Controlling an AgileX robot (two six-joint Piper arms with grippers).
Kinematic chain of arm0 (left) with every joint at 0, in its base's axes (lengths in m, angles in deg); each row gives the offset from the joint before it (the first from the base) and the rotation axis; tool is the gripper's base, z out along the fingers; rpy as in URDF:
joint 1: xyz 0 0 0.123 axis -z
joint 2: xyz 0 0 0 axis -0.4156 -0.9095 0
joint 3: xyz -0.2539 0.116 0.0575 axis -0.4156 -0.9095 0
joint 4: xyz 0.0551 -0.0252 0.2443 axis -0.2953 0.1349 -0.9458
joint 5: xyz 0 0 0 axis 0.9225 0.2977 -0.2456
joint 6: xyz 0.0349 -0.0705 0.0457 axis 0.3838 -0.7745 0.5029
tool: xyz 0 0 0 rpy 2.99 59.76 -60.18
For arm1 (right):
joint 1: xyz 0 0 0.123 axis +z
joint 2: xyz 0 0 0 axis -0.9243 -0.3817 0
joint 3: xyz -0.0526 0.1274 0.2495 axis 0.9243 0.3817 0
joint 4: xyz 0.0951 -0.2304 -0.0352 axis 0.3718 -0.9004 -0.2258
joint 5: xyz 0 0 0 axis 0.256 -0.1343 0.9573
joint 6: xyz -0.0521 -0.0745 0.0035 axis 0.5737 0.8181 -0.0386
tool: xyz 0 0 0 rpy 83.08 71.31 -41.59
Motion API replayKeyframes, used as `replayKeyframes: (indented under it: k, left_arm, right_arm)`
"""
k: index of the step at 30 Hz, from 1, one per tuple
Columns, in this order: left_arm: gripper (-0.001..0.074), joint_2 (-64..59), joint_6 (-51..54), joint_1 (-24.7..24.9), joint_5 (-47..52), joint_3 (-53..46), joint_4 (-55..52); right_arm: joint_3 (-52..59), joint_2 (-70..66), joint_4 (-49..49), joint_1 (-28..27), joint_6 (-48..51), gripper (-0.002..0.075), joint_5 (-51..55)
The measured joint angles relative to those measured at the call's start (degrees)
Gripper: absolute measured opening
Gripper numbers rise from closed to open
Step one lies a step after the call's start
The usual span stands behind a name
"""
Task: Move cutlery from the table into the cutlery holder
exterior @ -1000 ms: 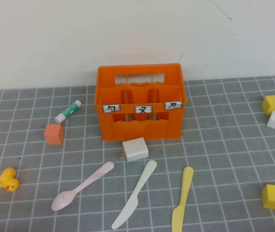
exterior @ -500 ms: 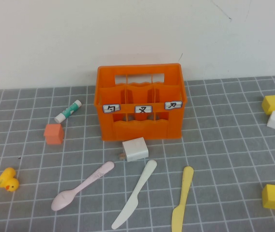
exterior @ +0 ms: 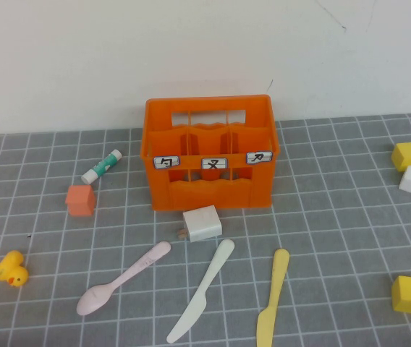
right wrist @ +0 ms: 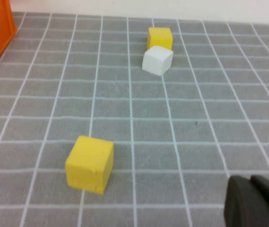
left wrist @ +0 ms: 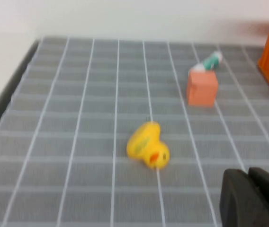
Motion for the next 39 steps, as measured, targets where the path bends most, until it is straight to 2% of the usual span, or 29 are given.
replayKeyframes:
  k: [5,13,16,20,27,29,31,36,39]
  left_arm:
    - [-0.0001,0.0,0.0,0.0,-8.68,-0.24,-1.02]
    - [-0.0001,0.0,0.11,0.0,-33.32,-0.24,-1.43]
    - [-0.0001,0.0,0.11,0.0,-41.33,-0.24,-1.79]
    - [-0.0001,0.0,0.29,0.0,-48.23,-0.24,-1.95]
    - [-0.0001,0.0,1.43,0.0,-54.96,-0.24,-1.71]
    - [-0.0001,0.0,1.43,0.0,-53.96,-0.04,-1.71]
    - [-0.0001,0.0,1.43,0.0,-47.64,2.49,-1.71]
    - [-0.0001,-0.82,1.1,0.0,-23.83,14.7,-1.71]
    - [-0.0001,-4.18,1.1,0.0,-19.96,18.67,-1.58]
  right_arm:
    - [0.65,0.0,-2.09,0.0,0.0,-0.0003,-9.04]
    - [0.76,0.0,-7.14,0.0,1.78,-0.0003,-40.11]
    - [0.76,0.0,-7.14,0.0,-1.5,-0.0003,-49.52]
    - [0.65,0.0,-7.52,0.0,-1.63,-0.0003,-54.79]
    - [0.42,0.0,-7.0,0.0,2.29,-0.0003,-56.25]
    - [-1.39,0.0,-5.46,0.0,3.47,-0.0003,-54.75]
    - [-4.78,0.0,-2.27,0.0,3.46,-0.0003,-49.52]
    - [-16.48,-1.48,5.94,0.0,7.92,-0.0003,-29.25]
    - [-21.47,-6.19,6.83,0.0,11.78,-0.0003,-20.74]
